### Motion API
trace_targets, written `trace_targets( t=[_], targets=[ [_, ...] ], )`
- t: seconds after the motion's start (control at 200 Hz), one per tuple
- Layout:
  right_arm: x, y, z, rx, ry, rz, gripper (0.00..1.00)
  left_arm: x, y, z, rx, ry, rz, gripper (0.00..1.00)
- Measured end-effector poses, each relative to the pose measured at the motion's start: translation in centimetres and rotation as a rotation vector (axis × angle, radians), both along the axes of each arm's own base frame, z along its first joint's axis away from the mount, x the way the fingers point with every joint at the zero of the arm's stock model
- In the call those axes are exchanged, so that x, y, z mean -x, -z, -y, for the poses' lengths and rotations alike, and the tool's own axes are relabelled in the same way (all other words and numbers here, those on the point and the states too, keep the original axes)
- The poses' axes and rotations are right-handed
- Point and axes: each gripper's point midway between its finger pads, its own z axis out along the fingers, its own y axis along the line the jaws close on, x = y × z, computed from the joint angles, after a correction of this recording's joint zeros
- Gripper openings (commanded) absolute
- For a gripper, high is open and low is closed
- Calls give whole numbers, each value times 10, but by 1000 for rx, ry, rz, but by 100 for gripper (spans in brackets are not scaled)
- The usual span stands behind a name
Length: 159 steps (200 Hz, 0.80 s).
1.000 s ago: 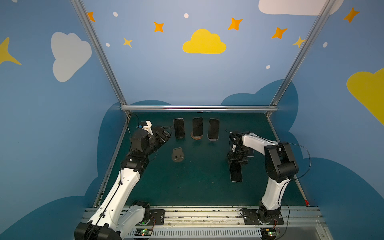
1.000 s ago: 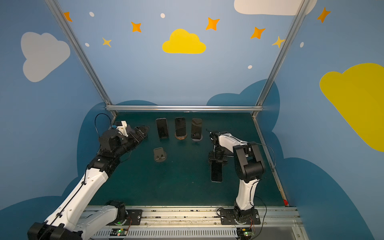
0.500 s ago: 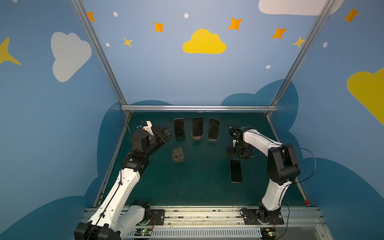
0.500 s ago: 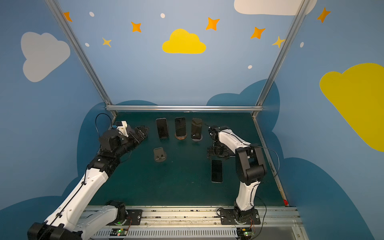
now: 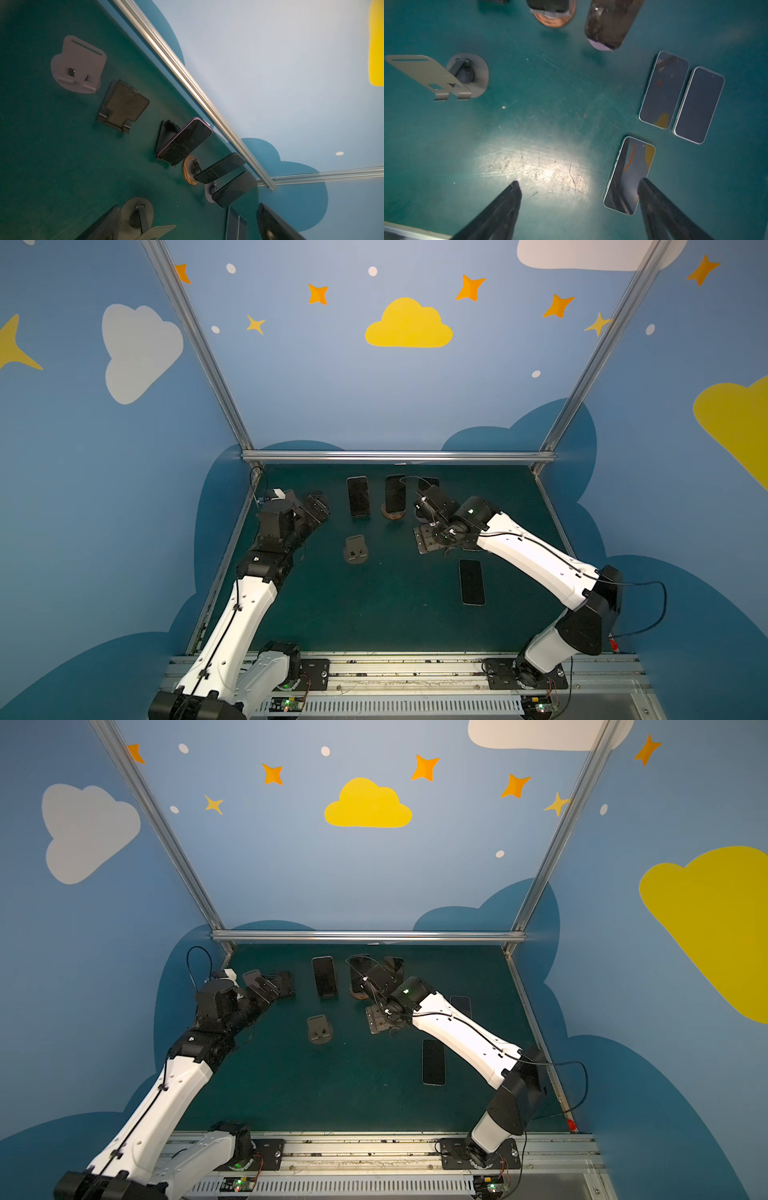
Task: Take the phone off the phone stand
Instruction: 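Open and raise the right gripper while the left gripper reaches toward the grey stand, then lower the left gripper onto the empty grey round stand and grasp it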
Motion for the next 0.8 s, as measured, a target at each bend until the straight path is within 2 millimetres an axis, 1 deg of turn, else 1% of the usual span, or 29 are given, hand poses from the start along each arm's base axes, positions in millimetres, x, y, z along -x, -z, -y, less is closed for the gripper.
trace_targets(
  t=[0.075,0.135,0.17,0.24,0.36,0.471,0.556,0.636,0.796],
  targets=[
    [-7,-7,1,-7,11,50,89,-2,4,5,-40,11,-21,100],
    [-11,-12,3,-22,19,98,89,-3,10,10,-71,27,-45,100],
    [-11,-14,7,-30,28,125,89,-3,15,14,-90,40,-63,100],
    [-12,-17,18,-53,51,186,90,-5,26,29,-133,88,-113,100],
    [-10,-16,35,-122,77,283,90,-8,55,65,-210,193,-213,100],
    [-12,-8,51,-204,110,336,90,4,90,86,-294,257,-305,100],
    [-15,-3,60,-257,131,345,90,14,109,92,-351,277,-349,100],
    [-19,-1,63,-304,141,345,90,20,125,94,-403,285,-385,100],
    [-17,4,62,-367,128,339,90,19,153,95,-489,278,-448,99]
  ],
)
